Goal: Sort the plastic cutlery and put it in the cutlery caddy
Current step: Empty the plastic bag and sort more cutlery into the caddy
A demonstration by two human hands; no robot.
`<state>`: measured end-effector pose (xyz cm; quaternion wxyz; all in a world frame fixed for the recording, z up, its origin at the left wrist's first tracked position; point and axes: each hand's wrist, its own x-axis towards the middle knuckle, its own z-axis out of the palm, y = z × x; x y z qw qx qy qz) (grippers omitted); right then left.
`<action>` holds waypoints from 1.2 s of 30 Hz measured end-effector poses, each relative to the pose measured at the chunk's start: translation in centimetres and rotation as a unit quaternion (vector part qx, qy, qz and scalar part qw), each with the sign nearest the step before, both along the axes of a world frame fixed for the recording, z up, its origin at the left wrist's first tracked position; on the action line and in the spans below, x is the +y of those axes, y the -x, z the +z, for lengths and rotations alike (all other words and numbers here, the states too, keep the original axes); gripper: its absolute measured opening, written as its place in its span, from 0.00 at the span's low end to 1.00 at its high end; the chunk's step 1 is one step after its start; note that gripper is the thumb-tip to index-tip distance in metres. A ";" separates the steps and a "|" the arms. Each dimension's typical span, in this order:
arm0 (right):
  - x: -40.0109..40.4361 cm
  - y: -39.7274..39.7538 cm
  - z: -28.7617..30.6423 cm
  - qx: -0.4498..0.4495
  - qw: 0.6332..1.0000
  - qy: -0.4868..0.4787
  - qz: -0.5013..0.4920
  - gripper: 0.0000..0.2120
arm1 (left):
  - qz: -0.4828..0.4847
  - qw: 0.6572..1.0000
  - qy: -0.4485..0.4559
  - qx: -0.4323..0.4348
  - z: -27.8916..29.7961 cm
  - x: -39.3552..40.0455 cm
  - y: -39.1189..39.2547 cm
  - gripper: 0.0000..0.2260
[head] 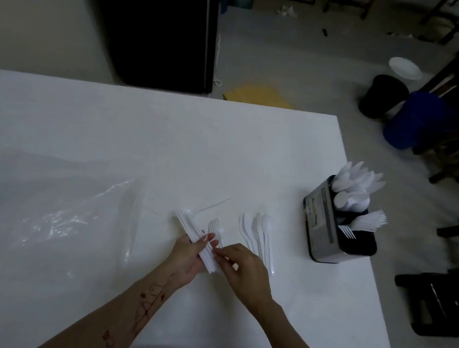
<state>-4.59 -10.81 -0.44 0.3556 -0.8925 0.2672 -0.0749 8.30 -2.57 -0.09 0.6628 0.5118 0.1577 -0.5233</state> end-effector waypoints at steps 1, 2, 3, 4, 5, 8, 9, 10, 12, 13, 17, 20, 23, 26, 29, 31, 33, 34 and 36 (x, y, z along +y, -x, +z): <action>-0.3 0.1 0.3 0.003 1.000 -0.011 -0.007 0.12 | 0.004 1.000 0.006 0.001 0.1 -0.4 0.0 0.05; -0.6 0.4 0.7 0.002 1.000 -0.020 -0.024 0.13 | 0.006 1.000 0.014 -0.007 0.3 -0.9 0.1 0.05; -1.1 0.6 1.2 -0.004 0.999 -0.026 -0.047 0.13 | 0.006 1.000 0.018 -0.025 0.5 -1.5 0.1 0.07; -1.7 0.8 1.9 -0.014 0.997 -0.028 -0.074 0.13 | 0.001 0.999 0.020 -0.049 0.7 -2.3 0.1 0.10; -2.5 1.1 2.4 -0.026 0.994 -0.028 -0.101 0.13 | -0.009 0.997 0.022 -0.079 1.2 -3.3 0.1 0.11; -5.9 1.8 3.9 -0.069 0.982 -0.028 -0.173 0.09 | -0.042 0.984 0.055 -0.165 3.4 -7.1 0.3 0.10; -7.3 2.0 4.4 -0.081 0.976 -0.029 -0.198 0.09 | -0.051 0.977 0.072 -0.192 4.3 -8.6 0.5 0.09; -8.9 2.1 5.1 -0.089 0.971 -0.029 -0.221 0.10 | -0.059 0.970 0.089 -0.220 5.1 -10.2 0.8 0.09; -12.0 2.3 6.9 -0.099 0.963 -0.009 -0.251 0.12 | -0.071 0.953 0.116 -0.270 6.6 -13.5 1.4 0.08; -13.5 2.4 8.1 -0.094 0.962 0.006 -0.255 0.13 | -0.072 0.947 0.128 -0.286 7.4 -15.2 1.7 0.08; -19.0 2.5 11.2 -0.040 0.968 0.057 -0.241 0.15 | -0.067 0.937 0.165 -0.300 9.6 -21.1 2.9 0.08; -22.7 2.6 11.7 0.019 0.966 0.085 -0.244 0.15 | -0.060 0.935 0.177 -0.300 9.9 -24.2 3.5 0.07; -25.2 3.2 11.8 0.031 0.967 0.078 -0.242 0.16 | -0.043 0.941 0.174 -0.286 9.7 -26.4 3.8 0.08; -26.2 3.7 11.9 0.004 0.970 0.061 -0.233 0.16 | -0.040 0.941 0.168 -0.291 9.2 -27.8 4.3 0.08; -26.5 4.0 11.6 -0.017 0.974 0.044 -0.220 0.15 | -0.049 0.935 0.151 -0.319 8.4 -28.5 5.0 0.07; -26.7 4.1 11.5 -0.029 0.976 0.040 -0.214 0.15 | -0.060 0.928 0.141 -0.339 8.1 -28.7 5.3 0.07; -26.9 4.2 11.4 -0.050 0.976 0.036 -0.210 0.14 | -0.077 0.917 0.136 -0.367 7.9 -28.8 5.6 0.07; -27.0 4.3 11.3 -0.062 0.975 0.028 -0.210 0.14 | -0.083 0.912 0.135 -0.379 7.8 -28.8 5.7 0.07; -27.2 4.5 11.3 -0.083 0.974 0.013 -0.213 0.13 | -0.078 0.907 0.136 -0.391 7.8 -29.0 6.0 0.07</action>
